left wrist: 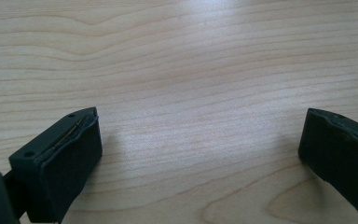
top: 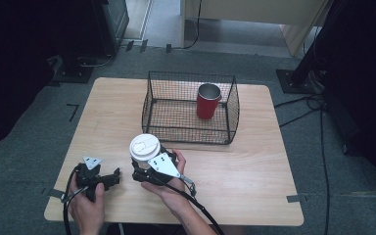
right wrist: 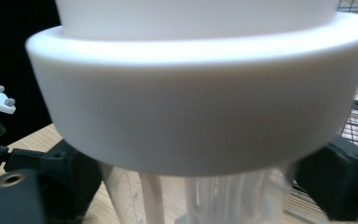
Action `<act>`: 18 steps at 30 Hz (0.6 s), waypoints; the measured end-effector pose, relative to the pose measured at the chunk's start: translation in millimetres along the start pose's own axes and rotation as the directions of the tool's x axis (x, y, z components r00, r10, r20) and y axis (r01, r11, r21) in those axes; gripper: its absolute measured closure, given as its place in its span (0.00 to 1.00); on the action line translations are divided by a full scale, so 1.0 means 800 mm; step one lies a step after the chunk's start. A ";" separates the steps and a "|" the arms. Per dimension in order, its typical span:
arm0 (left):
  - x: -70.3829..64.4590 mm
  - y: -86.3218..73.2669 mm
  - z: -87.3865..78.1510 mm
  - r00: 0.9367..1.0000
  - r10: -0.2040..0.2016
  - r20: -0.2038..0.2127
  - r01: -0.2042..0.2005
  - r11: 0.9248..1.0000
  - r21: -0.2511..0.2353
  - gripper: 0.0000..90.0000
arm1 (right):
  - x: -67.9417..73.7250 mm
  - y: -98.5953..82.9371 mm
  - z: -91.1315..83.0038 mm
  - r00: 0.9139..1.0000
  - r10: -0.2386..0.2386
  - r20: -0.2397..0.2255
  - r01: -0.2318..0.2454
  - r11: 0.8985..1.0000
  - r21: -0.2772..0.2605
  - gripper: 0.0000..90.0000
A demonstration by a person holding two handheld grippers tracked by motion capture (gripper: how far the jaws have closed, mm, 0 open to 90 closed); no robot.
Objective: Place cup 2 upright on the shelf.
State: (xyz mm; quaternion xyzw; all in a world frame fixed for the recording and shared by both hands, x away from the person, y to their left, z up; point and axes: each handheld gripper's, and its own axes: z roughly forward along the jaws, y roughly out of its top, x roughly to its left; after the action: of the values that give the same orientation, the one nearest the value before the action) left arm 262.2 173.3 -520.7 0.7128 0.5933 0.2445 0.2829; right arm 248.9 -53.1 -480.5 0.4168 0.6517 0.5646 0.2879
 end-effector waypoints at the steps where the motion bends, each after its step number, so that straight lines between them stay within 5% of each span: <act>1: 0.000 0.000 0.000 1.000 0.000 0.000 0.000 1.000 0.000 0.00 | 0.001 0.000 0.000 1.000 -0.002 -0.003 0.002 1.000 -0.001 0.16; 18: 0.000 0.000 0.000 1.000 0.000 0.000 0.000 1.000 0.000 0.00 | -0.006 0.011 -0.004 1.000 0.014 0.014 -0.013 0.998 -0.060 0.18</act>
State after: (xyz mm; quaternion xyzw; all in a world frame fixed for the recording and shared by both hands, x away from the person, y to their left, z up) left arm 262.2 173.3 -520.6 0.7130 0.5932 0.2444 0.2828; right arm 250.4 -58.3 -472.1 0.4165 0.6296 0.5825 0.3013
